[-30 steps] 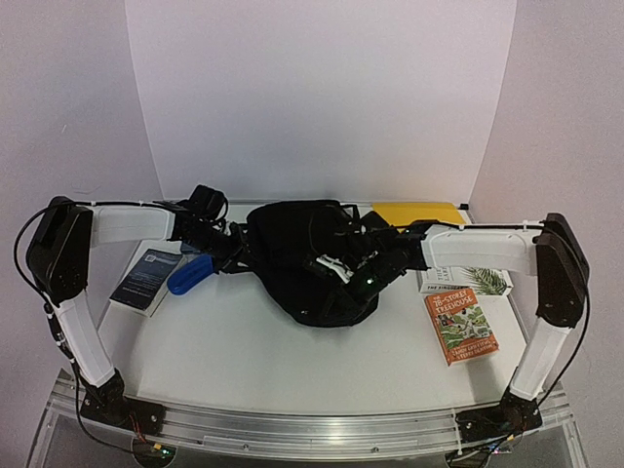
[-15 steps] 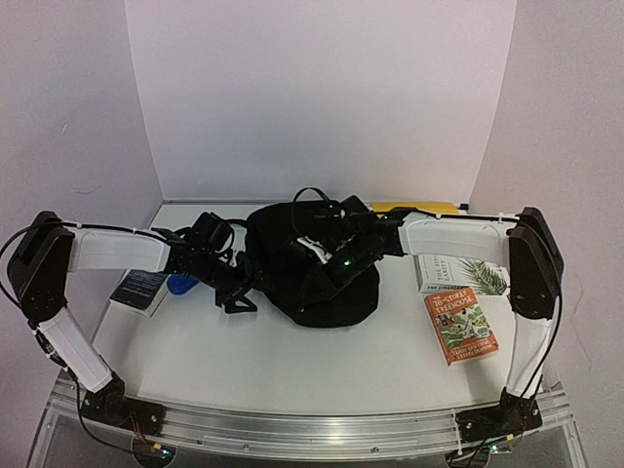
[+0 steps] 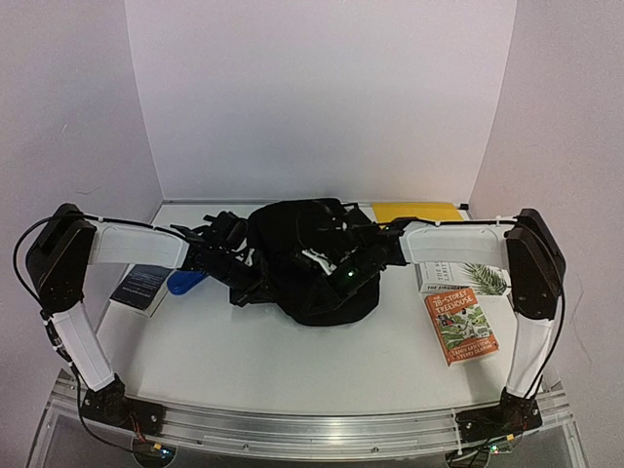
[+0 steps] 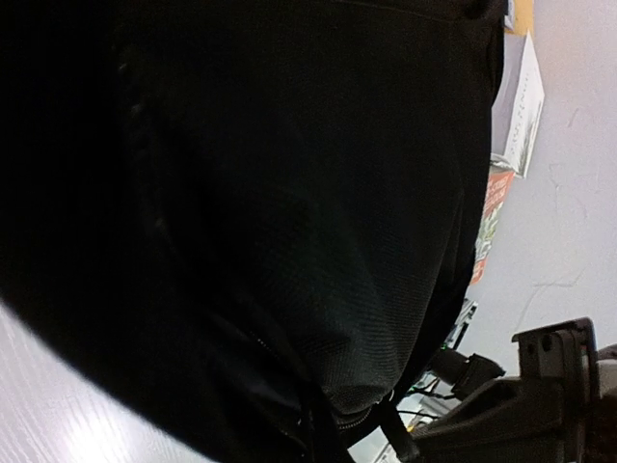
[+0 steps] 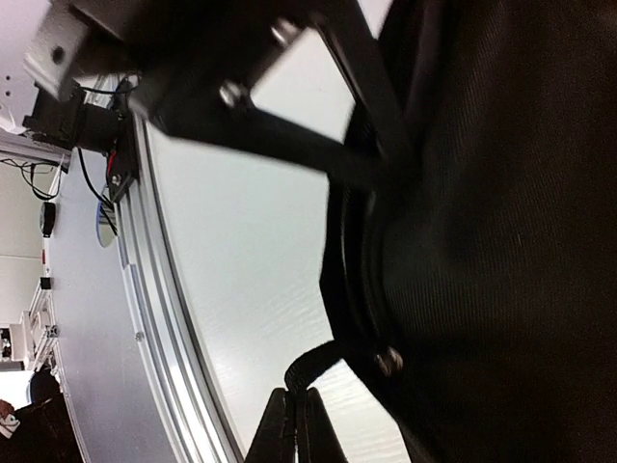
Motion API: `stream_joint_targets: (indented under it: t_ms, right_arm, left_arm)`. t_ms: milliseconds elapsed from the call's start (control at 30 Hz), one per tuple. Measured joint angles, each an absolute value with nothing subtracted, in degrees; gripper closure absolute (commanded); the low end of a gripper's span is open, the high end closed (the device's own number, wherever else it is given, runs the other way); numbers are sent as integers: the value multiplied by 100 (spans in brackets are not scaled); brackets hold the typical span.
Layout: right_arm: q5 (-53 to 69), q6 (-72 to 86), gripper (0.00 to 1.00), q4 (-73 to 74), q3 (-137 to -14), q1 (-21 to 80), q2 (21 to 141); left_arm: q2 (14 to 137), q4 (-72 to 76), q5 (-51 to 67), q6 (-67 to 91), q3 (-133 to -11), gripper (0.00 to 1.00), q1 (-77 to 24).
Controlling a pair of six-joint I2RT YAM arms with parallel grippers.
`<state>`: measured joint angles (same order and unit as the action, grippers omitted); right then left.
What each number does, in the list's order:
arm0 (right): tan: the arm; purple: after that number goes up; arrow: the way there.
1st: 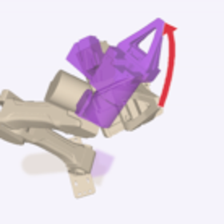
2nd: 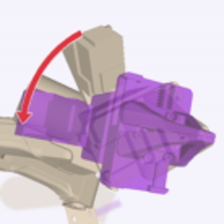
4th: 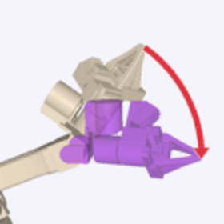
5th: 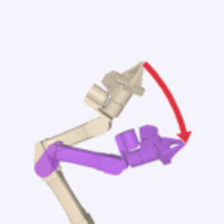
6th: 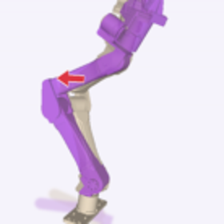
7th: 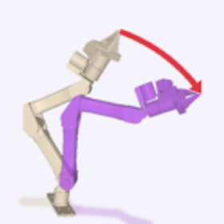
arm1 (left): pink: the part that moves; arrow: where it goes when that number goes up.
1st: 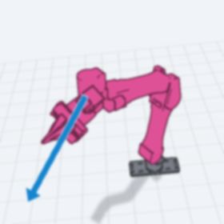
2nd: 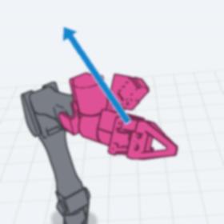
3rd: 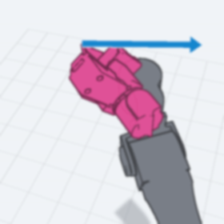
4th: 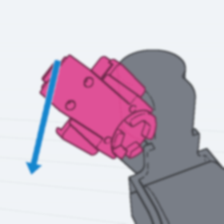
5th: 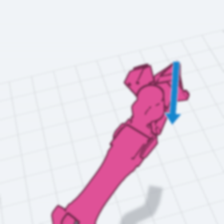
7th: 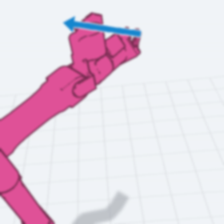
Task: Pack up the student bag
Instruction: Unzip the student bag at the center of the board.
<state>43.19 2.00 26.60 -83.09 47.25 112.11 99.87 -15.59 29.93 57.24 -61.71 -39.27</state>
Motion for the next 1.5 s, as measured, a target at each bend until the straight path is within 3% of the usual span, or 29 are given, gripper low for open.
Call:
stream_joint_targets:
  t_ms: [600, 667, 800, 867, 967, 1300, 1500]
  right_arm:
    - [4163, -519, 100, 3149, -6959, 3167, 10125]
    - [4166, -597, 100, 3173, -6931, 3140, 10106]
    - [4153, -521, 100, 3165, -6953, 3431, 10103]
    - [4182, -444, 100, 3155, -7001, 3619, 10107]
    - [4279, -317, 100, 3107, -7157, 3834, 10130]
    - [4326, -143, 100, 3003, -7470, 3800, 10369]
    - [4337, -131, 100, 2996, -7462, 3798, 10383]
  left_arm:
    - [9251, -2231, 3045, 5372, -5922, 100, -3154]
    - [9251, -2272, 3114, 5298, -5922, 90, -3103]
    - [9342, -2565, 3189, 5030, -6127, 43, -3109]
    - [9446, -2806, 3154, 4838, -6416, 34, -3173]
    - [9479, -3111, 3076, 4599, -6863, 30, -3308]
    - [9491, -3763, 2631, 3677, -7792, 29, -4342]
    - [9463, -3797, 2392, 3596, -7765, 28, -4273]
